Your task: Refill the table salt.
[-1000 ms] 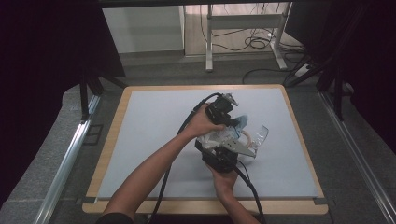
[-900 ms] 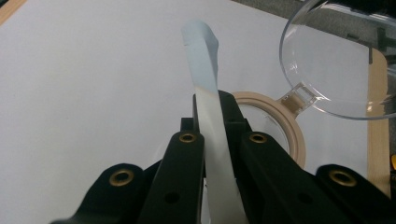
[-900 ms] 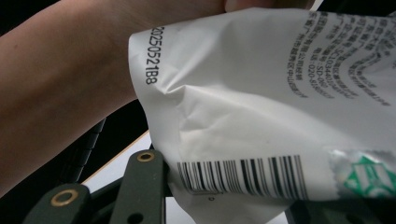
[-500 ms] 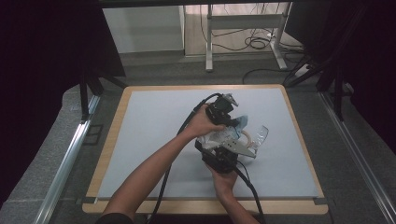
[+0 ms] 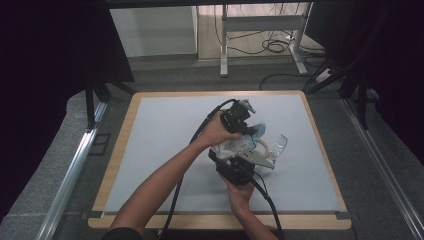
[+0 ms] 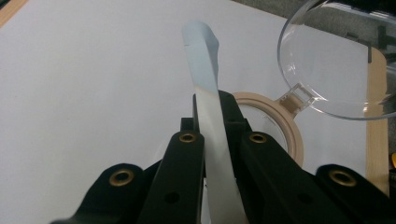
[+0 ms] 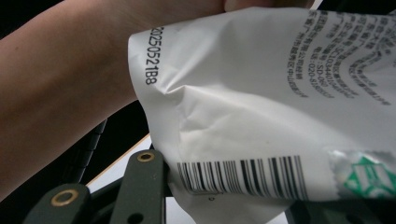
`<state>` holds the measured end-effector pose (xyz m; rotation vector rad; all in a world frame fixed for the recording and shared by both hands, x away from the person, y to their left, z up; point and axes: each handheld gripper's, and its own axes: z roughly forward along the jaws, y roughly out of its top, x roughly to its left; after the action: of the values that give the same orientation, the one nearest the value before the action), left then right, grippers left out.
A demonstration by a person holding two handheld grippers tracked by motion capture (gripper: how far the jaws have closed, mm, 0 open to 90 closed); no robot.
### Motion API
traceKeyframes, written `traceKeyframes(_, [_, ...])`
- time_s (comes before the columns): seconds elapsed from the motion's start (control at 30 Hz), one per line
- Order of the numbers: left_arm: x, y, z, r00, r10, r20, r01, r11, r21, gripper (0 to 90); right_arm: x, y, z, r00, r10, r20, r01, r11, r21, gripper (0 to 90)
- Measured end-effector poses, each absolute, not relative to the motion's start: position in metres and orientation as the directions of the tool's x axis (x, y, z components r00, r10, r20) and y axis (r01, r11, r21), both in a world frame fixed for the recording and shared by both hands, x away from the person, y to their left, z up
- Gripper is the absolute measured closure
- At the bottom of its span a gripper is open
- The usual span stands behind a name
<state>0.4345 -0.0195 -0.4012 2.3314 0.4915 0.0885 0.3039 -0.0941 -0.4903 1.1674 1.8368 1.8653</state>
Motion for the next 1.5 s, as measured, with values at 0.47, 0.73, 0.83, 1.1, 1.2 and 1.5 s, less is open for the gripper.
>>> traceKeyframes(0.47, [0.4335, -0.0180, -0.3995, 0.924, 0.374, -0.074, 0.320, -0.655, 0.685, 89.3, 0.3032, -0.0919, -0.4889, -0.637, 0.688, 0.348, 0.332, -0.163, 0.929, 62.4])
traceKeyframes(0.73, [0.4329, -0.0184, -0.3998, 0.924, 0.374, -0.074, 0.319, -0.653, 0.687, 89.3, 0.3027, -0.0923, -0.4888, -0.638, 0.690, 0.341, 0.330, -0.156, 0.931, 62.4])
traceKeyframes(0.83, [0.4326, -0.0174, -0.4005, 0.925, 0.373, -0.072, 0.317, -0.655, 0.686, 89.3, 0.3024, -0.0917, -0.4890, -0.638, 0.690, 0.342, 0.330, -0.155, 0.931, 62.4])
traceKeyframes(1.1, [0.4321, -0.0165, -0.4003, 0.923, 0.377, -0.074, 0.321, -0.652, 0.687, 89.3, 0.3023, -0.0905, -0.4895, -0.639, 0.690, 0.340, 0.326, -0.156, 0.932, 62.4])
traceKeyframes(1.2, [0.4322, -0.0162, -0.3998, 0.924, 0.376, -0.072, 0.319, -0.652, 0.687, 89.3, 0.3023, -0.0898, -0.4895, -0.637, 0.690, 0.343, 0.325, -0.162, 0.932, 62.4])
traceKeyframes(1.5, [0.4322, -0.0161, -0.3996, 0.924, 0.377, -0.072, 0.320, -0.654, 0.686, 89.2, 0.3026, -0.0891, -0.4886, -0.636, 0.689, 0.348, 0.327, -0.167, 0.930, 62.4])
